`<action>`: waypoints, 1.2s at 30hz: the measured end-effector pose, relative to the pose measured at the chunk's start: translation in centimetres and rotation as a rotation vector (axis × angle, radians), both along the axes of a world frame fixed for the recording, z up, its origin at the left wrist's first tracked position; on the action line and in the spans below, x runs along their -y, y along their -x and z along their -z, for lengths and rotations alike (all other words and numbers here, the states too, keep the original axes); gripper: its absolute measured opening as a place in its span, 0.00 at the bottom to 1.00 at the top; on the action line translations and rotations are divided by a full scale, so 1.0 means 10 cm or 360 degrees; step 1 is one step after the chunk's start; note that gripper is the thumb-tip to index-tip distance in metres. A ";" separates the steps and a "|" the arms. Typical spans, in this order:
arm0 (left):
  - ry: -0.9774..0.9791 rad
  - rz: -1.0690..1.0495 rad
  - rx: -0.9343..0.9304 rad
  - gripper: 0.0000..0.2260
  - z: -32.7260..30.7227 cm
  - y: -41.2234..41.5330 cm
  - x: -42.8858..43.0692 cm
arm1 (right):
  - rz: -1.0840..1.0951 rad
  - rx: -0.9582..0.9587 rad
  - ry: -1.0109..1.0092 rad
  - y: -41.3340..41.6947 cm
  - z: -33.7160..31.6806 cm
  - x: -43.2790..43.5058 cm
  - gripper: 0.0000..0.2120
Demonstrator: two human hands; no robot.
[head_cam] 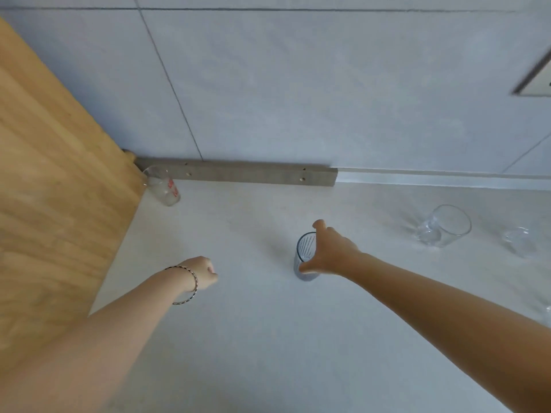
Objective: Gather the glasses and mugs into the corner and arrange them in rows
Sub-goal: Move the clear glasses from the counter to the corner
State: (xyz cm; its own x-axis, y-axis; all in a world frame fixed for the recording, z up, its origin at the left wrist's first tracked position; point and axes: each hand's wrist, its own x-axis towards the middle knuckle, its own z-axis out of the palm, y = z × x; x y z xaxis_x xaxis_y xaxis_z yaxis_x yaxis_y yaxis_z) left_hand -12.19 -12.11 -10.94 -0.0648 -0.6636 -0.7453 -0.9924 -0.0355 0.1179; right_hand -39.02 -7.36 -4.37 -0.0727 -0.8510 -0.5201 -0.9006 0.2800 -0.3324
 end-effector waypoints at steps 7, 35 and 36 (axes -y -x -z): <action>0.0068 -0.0026 -0.0053 0.17 -0.04 -0.88 0.66 | 0.0158 0.0090 0.0095 -1.14 0.03 1.07 0.38; -0.0027 0.0213 -0.0259 0.14 -0.18 0.06 0.71 | -0.0033 -0.0103 -0.0189 -0.39 0.29 0.61 0.19; -0.0031 0.0219 -0.0269 0.13 -0.20 0.21 0.65 | 0.0008 -0.0119 -0.0193 -0.19 0.28 0.48 0.18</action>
